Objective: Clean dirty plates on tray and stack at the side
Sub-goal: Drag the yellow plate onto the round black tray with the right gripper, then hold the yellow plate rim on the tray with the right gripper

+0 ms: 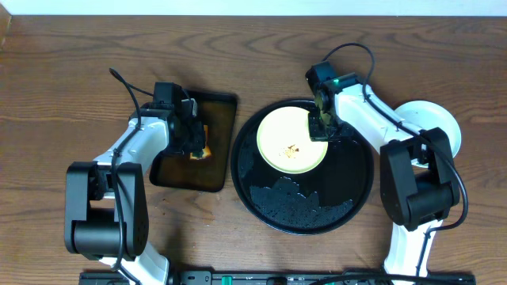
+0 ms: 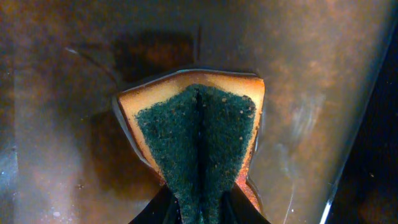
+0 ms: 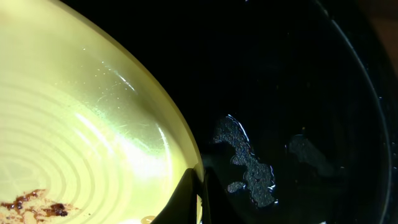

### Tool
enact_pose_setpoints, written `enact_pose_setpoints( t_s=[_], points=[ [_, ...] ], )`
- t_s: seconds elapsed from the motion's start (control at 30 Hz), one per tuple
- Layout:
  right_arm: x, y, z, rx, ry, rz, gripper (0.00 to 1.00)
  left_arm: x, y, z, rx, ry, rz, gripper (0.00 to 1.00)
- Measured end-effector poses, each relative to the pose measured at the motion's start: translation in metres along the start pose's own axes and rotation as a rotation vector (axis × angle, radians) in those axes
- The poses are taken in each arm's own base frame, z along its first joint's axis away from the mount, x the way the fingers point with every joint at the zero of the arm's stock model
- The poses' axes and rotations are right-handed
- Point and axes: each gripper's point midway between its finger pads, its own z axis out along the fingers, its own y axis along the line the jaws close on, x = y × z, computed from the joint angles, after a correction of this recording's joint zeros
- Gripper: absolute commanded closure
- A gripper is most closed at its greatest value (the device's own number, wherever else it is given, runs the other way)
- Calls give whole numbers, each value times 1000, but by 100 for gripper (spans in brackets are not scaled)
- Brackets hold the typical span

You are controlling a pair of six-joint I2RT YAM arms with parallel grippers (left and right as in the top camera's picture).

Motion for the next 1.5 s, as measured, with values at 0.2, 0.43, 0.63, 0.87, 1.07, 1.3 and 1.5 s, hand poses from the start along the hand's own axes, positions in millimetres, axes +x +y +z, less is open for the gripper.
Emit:
enact_pose_setpoints(
  t_s=[0.2, 0.43, 0.63, 0.87, 1.07, 1.3, 1.5],
  points=[
    [2, 1, 2, -27, 15, 9, 91, 0, 0, 0, 0, 1, 1, 76],
    [11, 6, 5, -62, 50, 8, 76, 2, 0, 0, -1, 8, -1, 76],
    [11, 9, 4, -76, 51, 6, 79, 2, 0, 0, 0, 8, -1, 75],
    [17, 7, 4, -72, 74, 5, 80, 2, 0, 0, 0, 8, -1, 75],
    [17, 6, -7, -75, 51, 6, 78, 3, 0, 0, -1, 10, -2, 75],
    [13, -3, -58, -95, -112, 15, 77, 3, 0, 0, -1, 11, -2, 75],
    [8, -3, -66, -158, -323, 30, 46, 3, 0, 0, 2, 12, -2, 75]
  ],
)
